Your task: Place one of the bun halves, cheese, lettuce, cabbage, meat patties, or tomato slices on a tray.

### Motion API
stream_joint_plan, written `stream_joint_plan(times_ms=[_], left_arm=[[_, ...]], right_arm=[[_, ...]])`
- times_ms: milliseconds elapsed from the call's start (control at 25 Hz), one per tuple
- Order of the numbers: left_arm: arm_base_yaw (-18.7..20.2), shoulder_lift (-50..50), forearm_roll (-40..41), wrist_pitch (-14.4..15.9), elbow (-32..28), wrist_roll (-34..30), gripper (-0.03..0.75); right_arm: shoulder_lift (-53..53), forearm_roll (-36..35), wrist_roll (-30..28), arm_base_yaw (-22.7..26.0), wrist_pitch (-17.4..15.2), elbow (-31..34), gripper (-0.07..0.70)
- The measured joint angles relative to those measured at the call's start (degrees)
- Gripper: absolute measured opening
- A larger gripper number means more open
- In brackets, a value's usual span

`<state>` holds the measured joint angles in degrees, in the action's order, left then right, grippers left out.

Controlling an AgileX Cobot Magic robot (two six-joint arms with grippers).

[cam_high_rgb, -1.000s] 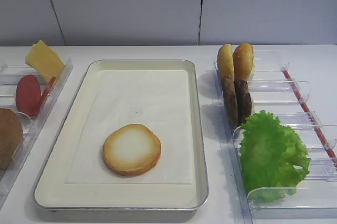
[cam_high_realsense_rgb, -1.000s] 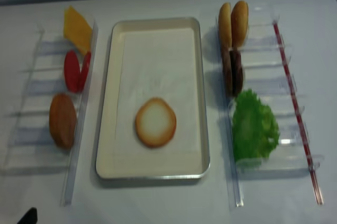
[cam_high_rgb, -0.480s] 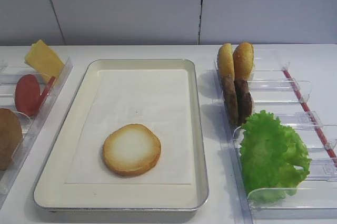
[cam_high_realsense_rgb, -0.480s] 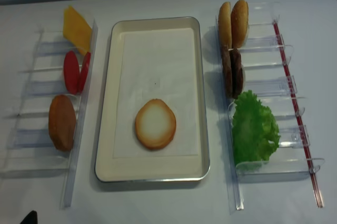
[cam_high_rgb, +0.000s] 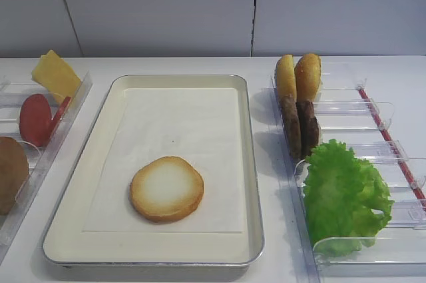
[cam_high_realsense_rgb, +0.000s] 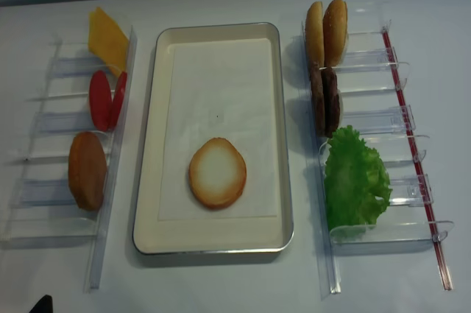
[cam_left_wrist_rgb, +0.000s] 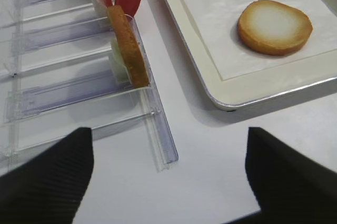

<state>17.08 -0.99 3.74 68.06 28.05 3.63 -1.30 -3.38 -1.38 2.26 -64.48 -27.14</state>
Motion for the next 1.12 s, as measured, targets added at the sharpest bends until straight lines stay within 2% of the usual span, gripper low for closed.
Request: stream_joint_plan(times_ms=[240,480,600,1120], left_arm=[[-1.1,0.0,0.0,0.0,0.0,0.0,0.554],[-8.8,0.0,0.0,0.0,0.0,0.0,0.554],[-11.2,0.0,0.0,0.0,0.0,0.0,0.554],[-12.0,0.0,0.0,0.0,0.0,0.0,0.554]], right_arm=[[0.0,0.0,-0.1,0.0,0.0,0.0,0.545],[0.0,0.0,-0.1,0.0,0.0,0.0,0.545],[0.0,0.0,-0.2,0.0,0.0,0.0,0.545],[0.0,0.0,-0.2,0.0,0.0,0.0,0.545]])
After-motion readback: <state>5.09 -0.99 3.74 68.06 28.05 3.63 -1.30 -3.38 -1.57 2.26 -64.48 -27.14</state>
